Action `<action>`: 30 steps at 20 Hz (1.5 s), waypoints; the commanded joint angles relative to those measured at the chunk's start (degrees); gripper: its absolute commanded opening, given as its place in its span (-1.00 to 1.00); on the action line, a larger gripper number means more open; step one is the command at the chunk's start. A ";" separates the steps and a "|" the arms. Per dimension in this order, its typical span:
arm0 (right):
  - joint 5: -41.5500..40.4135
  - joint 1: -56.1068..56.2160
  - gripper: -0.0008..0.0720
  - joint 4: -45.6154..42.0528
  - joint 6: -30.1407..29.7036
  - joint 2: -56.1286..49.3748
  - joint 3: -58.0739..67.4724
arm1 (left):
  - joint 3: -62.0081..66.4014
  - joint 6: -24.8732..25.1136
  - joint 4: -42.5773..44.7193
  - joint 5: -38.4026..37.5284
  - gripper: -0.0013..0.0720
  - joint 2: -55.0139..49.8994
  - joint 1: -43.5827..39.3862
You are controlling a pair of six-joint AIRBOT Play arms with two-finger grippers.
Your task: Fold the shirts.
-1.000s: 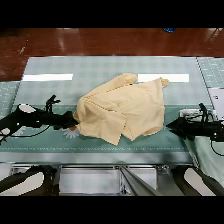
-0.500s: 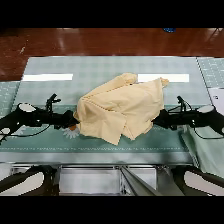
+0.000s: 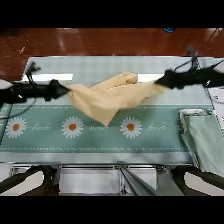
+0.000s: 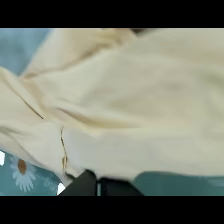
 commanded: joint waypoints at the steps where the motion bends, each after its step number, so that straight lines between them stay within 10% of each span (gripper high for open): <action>1: 4.07 -2.84 -0.91 -1.53 1.38 5.86 19.12 | 17.35 -0.02 -7.04 -1.84 -0.91 2.78 2.16; 12: 8.35 -8.68 -0.91 -6.73 1.68 28.52 36.35 | 61.35 -4.87 1.36 -11.65 -0.91 17.97 17.49; 22: 23.56 -8.68 -0.91 -13.97 8.44 38.42 30.77 | 57.18 -17.35 46.16 -24.35 -0.91 33.88 -4.31; 30: 15.82 -8.66 -0.91 -6.10 6.10 37.79 -2.43 | 23.45 -18.51 48.24 -19.43 -0.91 31.08 -5.53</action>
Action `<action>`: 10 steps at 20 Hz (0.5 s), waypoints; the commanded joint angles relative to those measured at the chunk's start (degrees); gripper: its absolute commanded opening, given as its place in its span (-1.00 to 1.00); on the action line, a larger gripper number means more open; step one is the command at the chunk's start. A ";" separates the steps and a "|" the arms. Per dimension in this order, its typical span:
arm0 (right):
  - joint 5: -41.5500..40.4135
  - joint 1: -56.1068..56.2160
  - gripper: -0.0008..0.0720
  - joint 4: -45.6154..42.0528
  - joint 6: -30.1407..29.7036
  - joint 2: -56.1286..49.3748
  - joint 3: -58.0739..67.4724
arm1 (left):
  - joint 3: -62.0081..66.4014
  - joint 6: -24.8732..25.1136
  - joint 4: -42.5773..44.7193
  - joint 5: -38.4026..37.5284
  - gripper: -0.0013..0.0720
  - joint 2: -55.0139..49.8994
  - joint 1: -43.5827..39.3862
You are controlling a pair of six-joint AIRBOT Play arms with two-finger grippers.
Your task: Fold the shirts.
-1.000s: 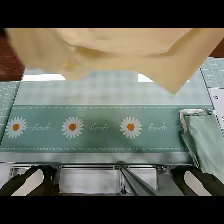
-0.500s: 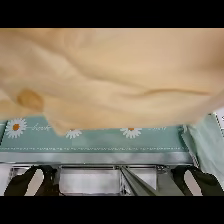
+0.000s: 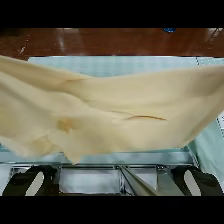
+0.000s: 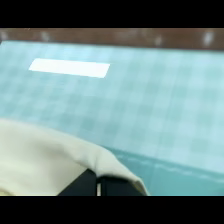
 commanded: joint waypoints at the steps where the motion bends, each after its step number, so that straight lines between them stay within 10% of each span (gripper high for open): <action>1: -5.66 -0.02 -0.91 3.28 -2.64 -1.49 -15.28 | -16.41 -0.72 1.75 9.33 -0.91 -2.73 -0.61; 10: -33.38 3.63 -0.91 11.34 -14.27 -42.82 -16.41 | -25.75 -0.90 -4.68 49.20 -0.91 -32.74 -2.99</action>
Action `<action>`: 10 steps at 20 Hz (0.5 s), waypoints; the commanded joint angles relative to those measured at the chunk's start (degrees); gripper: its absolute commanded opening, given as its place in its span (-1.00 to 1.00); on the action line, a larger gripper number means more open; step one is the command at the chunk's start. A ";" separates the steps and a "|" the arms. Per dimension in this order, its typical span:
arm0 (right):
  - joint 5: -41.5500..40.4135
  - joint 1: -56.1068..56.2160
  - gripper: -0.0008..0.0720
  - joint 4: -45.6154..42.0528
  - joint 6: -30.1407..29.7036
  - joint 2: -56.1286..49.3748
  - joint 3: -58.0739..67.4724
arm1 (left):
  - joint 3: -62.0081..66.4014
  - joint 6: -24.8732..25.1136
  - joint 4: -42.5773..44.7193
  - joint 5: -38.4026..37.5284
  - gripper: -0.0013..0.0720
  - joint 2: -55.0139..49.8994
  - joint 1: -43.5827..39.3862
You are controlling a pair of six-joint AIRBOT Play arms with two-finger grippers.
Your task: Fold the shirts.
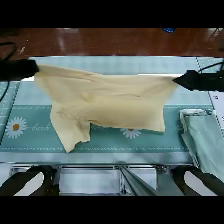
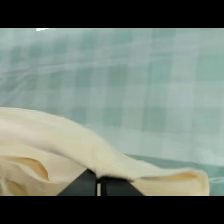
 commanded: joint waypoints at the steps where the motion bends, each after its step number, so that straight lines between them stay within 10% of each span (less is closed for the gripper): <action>1: -7.69 1.36 -0.91 6.95 -3.48 -19.91 6.93 | -0.17 -0.07 -6.16 13.49 -0.91 -12.90 -0.68; 5: -6.60 1.27 -0.75 12.72 1.18 -34.80 19.12 | 1.49 -0.50 -9.70 14.80 -0.91 -21.86 -0.59; 6: -5.99 1.27 -0.18 13.18 2.64 -36.50 21.31 | 1.92 -2.62 -10.03 14.47 -0.74 -22.97 -0.15; 7: -5.07 1.20 0.16 13.33 2.69 -37.33 23.34 | 2.78 -4.72 -10.03 13.25 -0.11 -23.45 0.66; 8: -4.00 0.76 0.16 13.27 2.21 -37.38 25.14 | 4.07 -5.64 -9.99 11.67 0.41 -23.45 2.03; 10: 1.14 -1.92 0.16 13.27 1.97 -36.63 29.79 | 8.98 -3.21 -9.27 2.21 0.43 -23.39 6.86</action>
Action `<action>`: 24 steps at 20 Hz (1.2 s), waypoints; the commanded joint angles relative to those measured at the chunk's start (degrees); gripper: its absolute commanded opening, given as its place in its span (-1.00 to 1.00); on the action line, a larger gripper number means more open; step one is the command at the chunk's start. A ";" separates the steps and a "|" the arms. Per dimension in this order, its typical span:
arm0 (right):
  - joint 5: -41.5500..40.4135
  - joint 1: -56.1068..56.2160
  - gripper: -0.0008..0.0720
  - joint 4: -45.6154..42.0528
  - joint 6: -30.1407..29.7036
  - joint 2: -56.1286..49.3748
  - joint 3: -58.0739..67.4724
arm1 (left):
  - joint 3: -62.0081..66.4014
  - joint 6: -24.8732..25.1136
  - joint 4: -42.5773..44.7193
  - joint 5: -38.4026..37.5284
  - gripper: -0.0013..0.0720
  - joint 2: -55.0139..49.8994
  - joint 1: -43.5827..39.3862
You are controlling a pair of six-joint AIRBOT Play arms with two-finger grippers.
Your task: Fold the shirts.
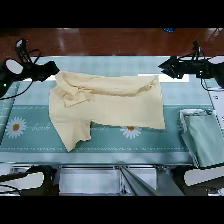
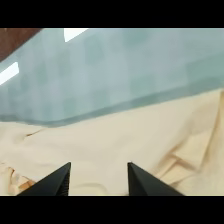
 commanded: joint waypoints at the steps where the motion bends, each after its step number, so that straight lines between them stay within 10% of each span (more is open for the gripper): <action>1: 8.02 -4.02 0.16 1.20 0.68 -1.22 8.07 | 6.75 1.31 0.07 -13.40 0.42 -1.68 7.15; 7: 21.99 -10.78 0.16 -13.97 0.07 11.23 1.03 | -2.93 6.75 -2.21 -38.88 0.42 -1.05 21.77; 14: 15.02 -10.82 0.16 -14.58 -2.43 31.54 -34.97 | -17.90 13.94 -10.16 -35.30 0.42 -0.52 23.74; 24: 9.29 -11.28 0.16 -14.88 0.28 34.88 -42.05 | -17.88 13.57 -12.90 -32.92 0.41 -5.57 20.11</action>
